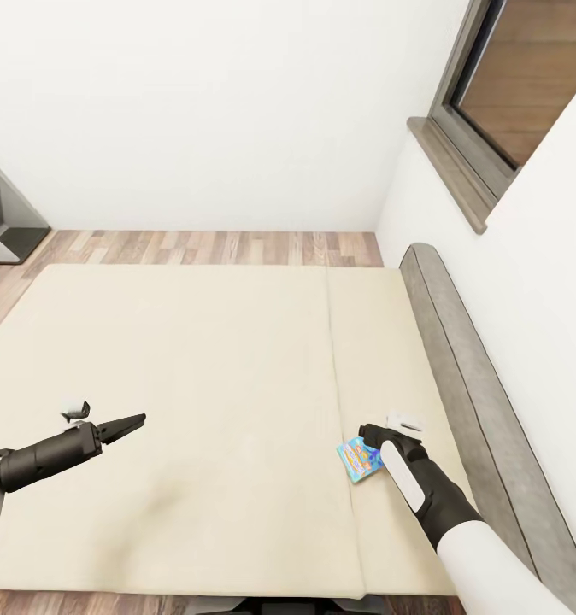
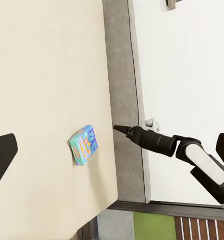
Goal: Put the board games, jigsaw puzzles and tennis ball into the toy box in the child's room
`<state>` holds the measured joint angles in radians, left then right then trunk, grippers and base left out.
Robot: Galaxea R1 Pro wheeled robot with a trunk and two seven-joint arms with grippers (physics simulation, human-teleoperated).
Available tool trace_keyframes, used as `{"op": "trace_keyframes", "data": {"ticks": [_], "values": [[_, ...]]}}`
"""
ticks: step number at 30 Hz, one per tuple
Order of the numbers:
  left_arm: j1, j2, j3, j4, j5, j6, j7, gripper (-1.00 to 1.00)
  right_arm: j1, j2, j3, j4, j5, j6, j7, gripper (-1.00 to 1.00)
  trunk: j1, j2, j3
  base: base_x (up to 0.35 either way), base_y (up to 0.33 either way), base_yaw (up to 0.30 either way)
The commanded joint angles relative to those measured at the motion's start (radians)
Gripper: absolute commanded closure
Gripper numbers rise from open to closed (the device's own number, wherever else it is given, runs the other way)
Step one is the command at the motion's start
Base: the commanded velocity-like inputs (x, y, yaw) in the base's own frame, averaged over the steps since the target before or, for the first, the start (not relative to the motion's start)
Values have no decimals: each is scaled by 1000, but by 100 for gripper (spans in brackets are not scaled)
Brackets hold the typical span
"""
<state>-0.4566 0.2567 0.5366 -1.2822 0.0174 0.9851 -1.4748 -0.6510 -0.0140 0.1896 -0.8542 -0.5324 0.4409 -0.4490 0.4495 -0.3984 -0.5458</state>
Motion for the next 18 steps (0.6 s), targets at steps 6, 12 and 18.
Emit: {"op": "trace_keyframes", "data": {"ticks": [6,12,18], "values": [[-1,0,0,0,-1,11,-3,-100,1,-1,5,-2,-9,-2,-10,-100,1,-2,-1,0,0,0],[-1,0,0,0,-1,12,-2,-100,1,-2,4,-2,-10,-22,-9,-100,1,-2,-1,0,0,0],[-1,0,0,0,-1,12,-2,-100,1,0,-1,-11,-9,-24,-18,-100,1,-2,-3,0,0,0]]}}
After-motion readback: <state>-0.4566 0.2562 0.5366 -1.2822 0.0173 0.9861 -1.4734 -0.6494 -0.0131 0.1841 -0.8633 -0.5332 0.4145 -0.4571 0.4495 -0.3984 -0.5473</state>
